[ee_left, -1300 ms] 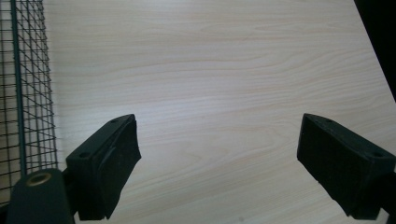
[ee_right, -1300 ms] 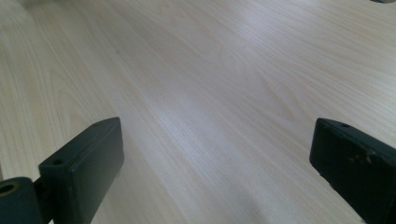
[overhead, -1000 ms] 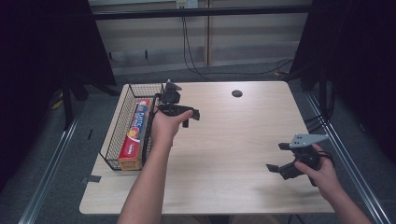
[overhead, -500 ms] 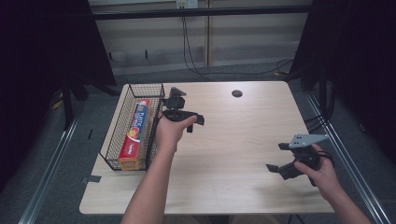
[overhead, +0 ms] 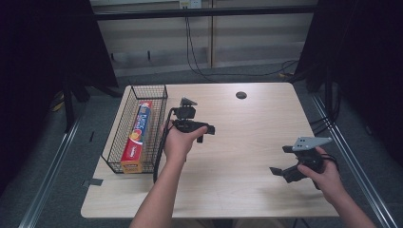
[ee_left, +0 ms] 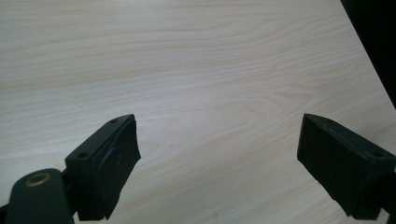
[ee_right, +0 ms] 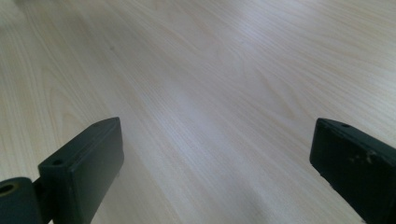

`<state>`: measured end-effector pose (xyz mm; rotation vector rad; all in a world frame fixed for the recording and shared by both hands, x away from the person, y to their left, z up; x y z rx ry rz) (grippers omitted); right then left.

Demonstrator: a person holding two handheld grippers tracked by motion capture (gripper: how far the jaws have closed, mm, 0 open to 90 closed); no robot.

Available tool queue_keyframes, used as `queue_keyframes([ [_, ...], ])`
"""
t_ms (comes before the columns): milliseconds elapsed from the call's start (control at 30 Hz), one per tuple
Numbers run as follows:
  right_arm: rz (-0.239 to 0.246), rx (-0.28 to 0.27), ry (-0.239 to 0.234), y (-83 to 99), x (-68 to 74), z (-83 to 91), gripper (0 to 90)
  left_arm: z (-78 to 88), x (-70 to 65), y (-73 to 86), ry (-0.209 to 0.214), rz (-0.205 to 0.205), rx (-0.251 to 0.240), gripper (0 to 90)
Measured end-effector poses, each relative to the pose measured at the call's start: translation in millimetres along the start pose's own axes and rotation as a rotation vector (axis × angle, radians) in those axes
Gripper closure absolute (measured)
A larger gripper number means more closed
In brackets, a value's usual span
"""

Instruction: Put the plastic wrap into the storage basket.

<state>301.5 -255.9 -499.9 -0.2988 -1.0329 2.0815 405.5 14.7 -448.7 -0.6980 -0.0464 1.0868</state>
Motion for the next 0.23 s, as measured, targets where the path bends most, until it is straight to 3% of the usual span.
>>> queue_keyframes([
  [233,-0.005,0.007,0.001,0.9,-0.5,-3.8,2.5,-9.1,-4.4,11.4,0.013,-0.014,0.003,12.1],
])
Point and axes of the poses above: each handheld gripper's, and its own axes: z roughly backward along the jaws, y roughly out of its underside, x roughly to its left, the point moved 8 cm from there along -z, roughly forward along the jaws, and after that the axes turned 5 degrees about -z, right-handed, at the moved point
